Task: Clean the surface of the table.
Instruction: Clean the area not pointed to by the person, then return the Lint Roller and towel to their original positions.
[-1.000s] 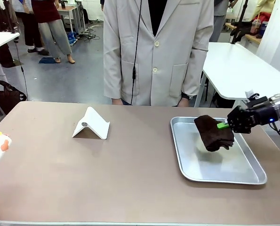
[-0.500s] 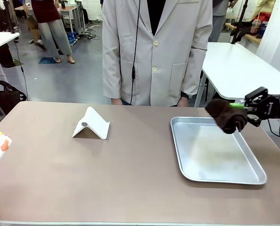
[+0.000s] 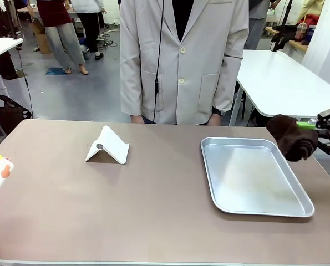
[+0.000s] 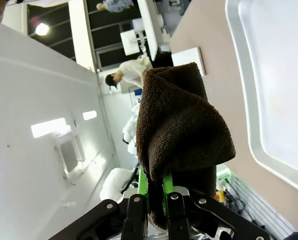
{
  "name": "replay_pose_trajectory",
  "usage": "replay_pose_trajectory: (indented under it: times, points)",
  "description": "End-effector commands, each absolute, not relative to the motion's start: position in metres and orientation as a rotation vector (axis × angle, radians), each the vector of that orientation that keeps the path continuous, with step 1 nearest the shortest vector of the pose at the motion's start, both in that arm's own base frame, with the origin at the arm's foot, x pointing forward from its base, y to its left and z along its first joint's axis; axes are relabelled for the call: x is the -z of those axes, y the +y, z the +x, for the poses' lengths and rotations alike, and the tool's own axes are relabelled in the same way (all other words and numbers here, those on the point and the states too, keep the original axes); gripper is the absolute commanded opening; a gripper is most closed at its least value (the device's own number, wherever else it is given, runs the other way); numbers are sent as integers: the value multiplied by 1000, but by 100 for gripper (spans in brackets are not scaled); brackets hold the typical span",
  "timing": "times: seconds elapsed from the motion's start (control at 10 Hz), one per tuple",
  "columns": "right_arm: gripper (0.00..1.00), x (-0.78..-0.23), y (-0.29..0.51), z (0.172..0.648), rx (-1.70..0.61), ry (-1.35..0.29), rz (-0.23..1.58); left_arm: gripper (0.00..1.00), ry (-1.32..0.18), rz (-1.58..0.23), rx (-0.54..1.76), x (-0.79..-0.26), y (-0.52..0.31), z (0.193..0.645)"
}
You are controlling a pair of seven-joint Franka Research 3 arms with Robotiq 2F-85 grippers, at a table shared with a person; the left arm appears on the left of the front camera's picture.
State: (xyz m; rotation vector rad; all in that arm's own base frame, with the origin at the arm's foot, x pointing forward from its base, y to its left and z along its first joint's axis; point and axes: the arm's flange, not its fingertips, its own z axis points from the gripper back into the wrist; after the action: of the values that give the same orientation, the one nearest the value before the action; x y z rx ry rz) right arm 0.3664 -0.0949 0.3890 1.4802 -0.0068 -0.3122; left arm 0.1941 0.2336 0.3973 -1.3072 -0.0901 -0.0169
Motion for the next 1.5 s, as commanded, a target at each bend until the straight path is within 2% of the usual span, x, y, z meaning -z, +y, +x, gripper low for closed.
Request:
replay_pose_trajectory:
  times: [0.0, 0.1, 1.4]
  points:
    - [13, -376, -97, 358, 255, -52, 1446, 16, -87, -1315, 15, -400, 231, 191]
    - [13, -389, -95, 366, 312, -7, 1480, 16, -87, -1315, 15, -400, 231, 191]
    - [13, -389, -95, 366, 312, -7, 1480, 16, -87, -1315, 15, -400, 231, 191]
